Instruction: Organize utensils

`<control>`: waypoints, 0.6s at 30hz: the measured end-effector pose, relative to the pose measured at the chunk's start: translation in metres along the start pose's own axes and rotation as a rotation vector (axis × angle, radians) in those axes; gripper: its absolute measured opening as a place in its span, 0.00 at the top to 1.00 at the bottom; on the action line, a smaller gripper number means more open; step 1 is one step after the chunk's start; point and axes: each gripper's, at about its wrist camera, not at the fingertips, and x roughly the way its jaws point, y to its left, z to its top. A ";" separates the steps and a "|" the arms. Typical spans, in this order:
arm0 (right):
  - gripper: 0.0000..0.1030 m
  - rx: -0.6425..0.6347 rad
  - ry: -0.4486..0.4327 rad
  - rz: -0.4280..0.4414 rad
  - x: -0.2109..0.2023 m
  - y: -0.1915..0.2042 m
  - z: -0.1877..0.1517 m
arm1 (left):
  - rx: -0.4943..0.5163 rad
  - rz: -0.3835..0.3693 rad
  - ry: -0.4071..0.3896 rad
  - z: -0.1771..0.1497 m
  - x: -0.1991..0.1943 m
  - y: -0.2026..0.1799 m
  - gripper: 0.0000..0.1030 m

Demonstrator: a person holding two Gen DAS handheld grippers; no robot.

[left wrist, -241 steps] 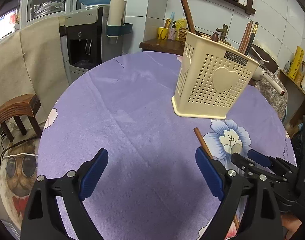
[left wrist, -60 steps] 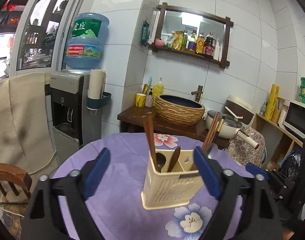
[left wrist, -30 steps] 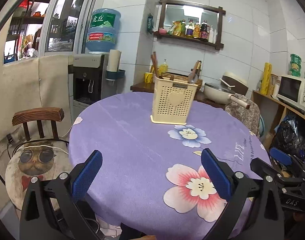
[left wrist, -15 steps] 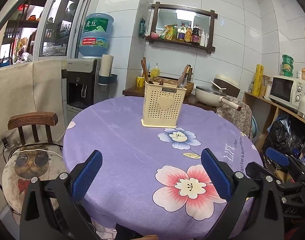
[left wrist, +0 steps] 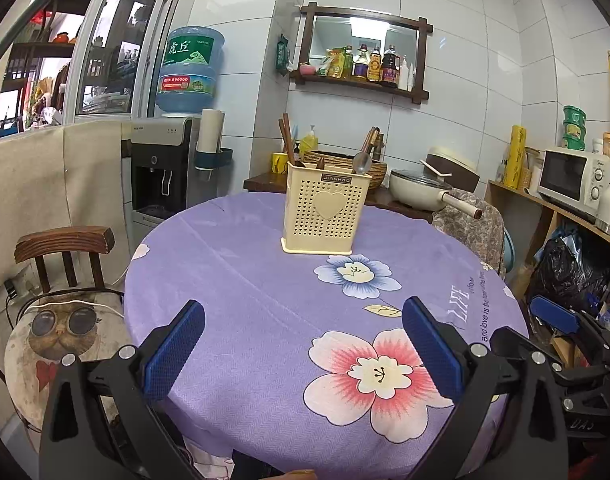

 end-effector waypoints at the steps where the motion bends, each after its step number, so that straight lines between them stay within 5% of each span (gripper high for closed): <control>1: 0.05 0.000 0.000 0.000 0.000 0.001 0.000 | 0.000 0.001 0.000 0.000 0.000 0.000 0.06; 18: 0.05 0.000 0.006 0.002 0.000 0.003 0.000 | -0.003 0.001 0.002 -0.001 0.001 0.001 0.06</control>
